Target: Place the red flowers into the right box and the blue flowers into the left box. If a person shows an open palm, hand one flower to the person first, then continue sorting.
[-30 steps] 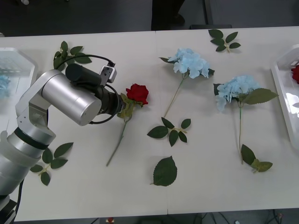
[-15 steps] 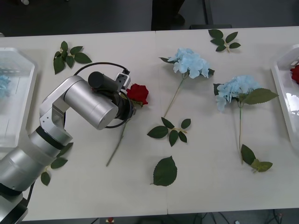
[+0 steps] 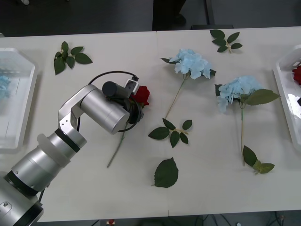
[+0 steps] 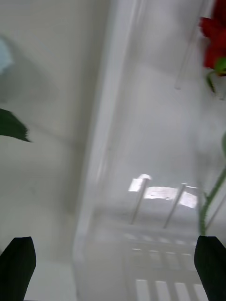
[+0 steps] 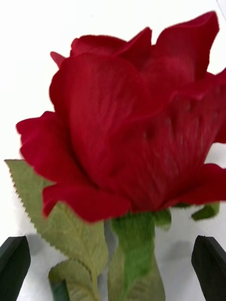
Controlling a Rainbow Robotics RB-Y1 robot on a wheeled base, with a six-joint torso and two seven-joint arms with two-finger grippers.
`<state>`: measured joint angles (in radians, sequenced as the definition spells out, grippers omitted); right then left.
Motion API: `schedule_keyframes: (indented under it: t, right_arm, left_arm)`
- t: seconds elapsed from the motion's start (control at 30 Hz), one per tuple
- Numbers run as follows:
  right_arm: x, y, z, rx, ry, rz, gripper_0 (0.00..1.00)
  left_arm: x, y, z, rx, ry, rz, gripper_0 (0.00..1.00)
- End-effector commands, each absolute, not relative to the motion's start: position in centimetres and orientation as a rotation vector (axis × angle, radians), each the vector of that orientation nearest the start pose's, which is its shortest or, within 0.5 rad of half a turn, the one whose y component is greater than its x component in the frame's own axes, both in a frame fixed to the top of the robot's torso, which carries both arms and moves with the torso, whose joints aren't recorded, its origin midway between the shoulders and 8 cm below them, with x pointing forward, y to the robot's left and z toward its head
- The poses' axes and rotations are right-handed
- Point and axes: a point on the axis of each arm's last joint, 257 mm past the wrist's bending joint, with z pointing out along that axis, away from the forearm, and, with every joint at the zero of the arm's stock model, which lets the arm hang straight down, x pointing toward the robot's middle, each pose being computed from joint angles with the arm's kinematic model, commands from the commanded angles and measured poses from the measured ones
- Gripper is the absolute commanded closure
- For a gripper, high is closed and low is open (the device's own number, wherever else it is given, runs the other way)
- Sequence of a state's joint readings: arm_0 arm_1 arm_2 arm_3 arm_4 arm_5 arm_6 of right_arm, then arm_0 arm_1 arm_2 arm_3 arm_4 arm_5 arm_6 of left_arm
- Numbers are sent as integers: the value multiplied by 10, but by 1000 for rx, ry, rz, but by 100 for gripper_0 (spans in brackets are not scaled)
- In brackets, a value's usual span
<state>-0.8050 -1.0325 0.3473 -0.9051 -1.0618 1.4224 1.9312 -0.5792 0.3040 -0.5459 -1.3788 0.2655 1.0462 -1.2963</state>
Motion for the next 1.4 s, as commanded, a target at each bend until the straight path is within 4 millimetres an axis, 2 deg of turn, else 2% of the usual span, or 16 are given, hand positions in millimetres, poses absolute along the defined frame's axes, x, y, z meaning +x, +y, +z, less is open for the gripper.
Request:
schedule_keyframes:
  t: [0.03, 0.17, 0.2, 0.23, 0.27, 0.3, 0.33, 0.73, 0.87, 0.97, 1.1, 1.3, 1.33, 1.4]
  right_arm:
    - [500, -450, -219, -183, 2866, 45, 0]
    - [501, -417, -237, -130, 2854, 113, 0]
    - [502, -407, -245, -116, 2842, 123, 0]
    - [504, -398, -253, -93, 2831, 129, 0]
    - [504, -393, -256, -85, 2826, 134, 0]
    - [506, -384, -262, -64, 2816, 146, 0]
    - [507, -375, -267, -53, 2808, 159, 0]
    - [514, -315, -300, -75, 2783, 187, 0]
    - [519, -300, -309, -77, 2764, 209, 0]
    - [522, -297, -314, -65, 2759, 206, 0]
    - [522, -295, -316, -76, 2757, 195, 0]
    - [526, -294, -321, -91, 2744, 167, 0]
    - [527, -294, -322, -90, 2743, 167, 0]
    - [527, -294, -325, -85, 2741, 163, 0]
  left_arm:
    - [565, 54, -297, 660, 2275, -8, 0]
    - [565, 53, -298, 672, 2271, -4, 0]
    - [564, 53, -298, 680, 2269, 1, 8]
    - [565, 54, -298, 682, 2268, 5, 32]
    - [564, 52, -299, 686, 2267, 4, 44]
    - [565, 54, -299, 687, 2266, 9, 75]
    - [565, 54, -298, 687, 2263, 13, 100]
    - [576, 60, -289, 685, 2211, 40, 100]
    - [580, 63, -285, 677, 2194, 34, 100]
    - [586, 61, -275, 664, 2156, 9, 100]
    - [593, 49, -244, 611, 2090, -108, 100]
    - [599, 11, -153, 441, 1881, -403, 100]
    - [599, 9, -146, 423, 1866, -423, 100]
    - [599, 1, -114, 377, 1789, -491, 100]
